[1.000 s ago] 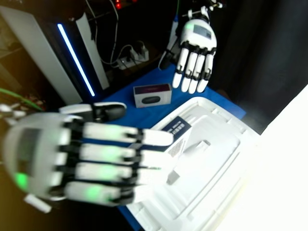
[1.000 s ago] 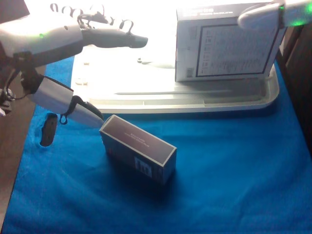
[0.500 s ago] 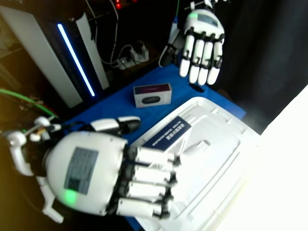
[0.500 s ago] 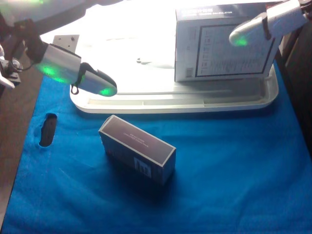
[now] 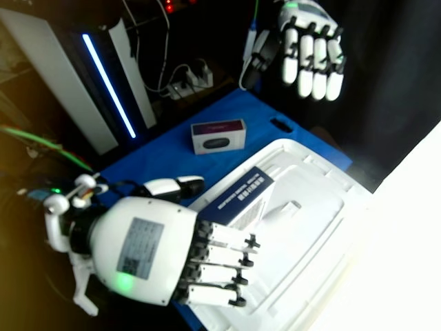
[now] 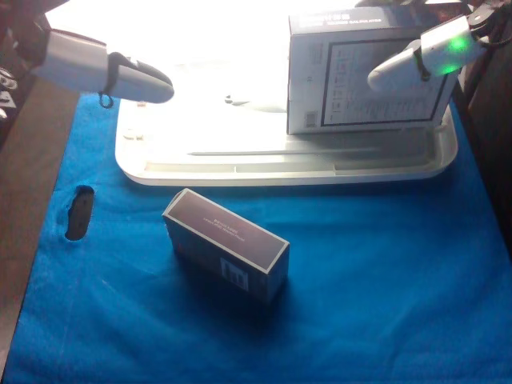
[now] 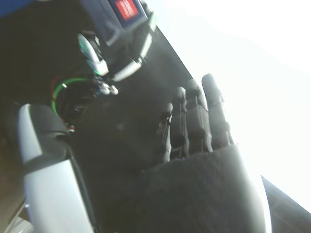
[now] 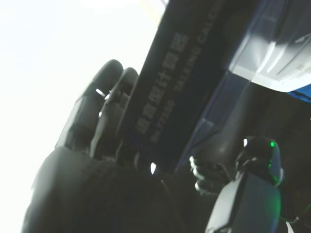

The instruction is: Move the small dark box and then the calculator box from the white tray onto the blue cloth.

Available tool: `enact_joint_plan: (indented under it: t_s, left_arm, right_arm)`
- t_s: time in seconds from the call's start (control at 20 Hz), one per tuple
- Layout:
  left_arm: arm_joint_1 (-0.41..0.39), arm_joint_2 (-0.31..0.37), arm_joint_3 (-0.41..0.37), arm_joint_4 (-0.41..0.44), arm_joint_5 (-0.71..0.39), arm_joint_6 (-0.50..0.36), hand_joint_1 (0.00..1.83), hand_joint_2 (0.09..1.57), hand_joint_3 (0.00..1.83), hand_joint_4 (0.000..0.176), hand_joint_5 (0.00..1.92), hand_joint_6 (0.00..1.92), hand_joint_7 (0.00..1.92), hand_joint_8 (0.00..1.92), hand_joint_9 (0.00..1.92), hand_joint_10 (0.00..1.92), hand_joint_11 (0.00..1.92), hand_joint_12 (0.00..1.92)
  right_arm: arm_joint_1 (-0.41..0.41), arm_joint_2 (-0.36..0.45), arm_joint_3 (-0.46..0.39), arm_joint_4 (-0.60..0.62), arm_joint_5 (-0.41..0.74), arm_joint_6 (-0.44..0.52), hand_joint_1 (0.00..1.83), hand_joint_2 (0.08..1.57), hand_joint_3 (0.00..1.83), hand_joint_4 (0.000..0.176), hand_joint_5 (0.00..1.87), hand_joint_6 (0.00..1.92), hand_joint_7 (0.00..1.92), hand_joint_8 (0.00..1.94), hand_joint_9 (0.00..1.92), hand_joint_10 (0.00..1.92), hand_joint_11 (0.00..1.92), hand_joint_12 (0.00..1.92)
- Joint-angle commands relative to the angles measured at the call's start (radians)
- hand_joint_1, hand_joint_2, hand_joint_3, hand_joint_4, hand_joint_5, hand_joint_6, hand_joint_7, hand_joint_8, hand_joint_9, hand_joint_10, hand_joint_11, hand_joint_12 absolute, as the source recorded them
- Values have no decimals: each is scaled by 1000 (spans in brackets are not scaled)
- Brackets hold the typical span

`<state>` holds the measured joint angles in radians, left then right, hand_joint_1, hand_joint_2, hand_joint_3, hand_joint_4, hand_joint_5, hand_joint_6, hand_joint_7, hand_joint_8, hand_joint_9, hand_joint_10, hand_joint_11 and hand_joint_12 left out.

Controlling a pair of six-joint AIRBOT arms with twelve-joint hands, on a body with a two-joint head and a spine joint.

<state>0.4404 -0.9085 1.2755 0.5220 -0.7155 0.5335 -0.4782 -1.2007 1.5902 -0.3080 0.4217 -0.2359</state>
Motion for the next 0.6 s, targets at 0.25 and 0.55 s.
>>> enact_joint_plan:
  t_s: [0.25, 0.55]
  left_arm:
    - [-15, -4, 28, -186, -100, 90, 830, 913, 1, 78, 5, 0, 92, 0, 43, 1, 0, 172]
    - [-7, -5, 51, -241, -79, 123, 816, 909, 0, 95, 0, 0, 51, 0, 2, 0, 21, 11]
  right_arm:
    - [12, -15, 15, 25, 78, 7, 1275, 991, 0, 0, 1441, 76, 1222, 624, 1274, 93, 785, 1114]
    - [12, -22, 17, 14, 76, 16, 1274, 1012, 2, 0, 1182, 565, 1286, 554, 1333, 116, 891, 1199]
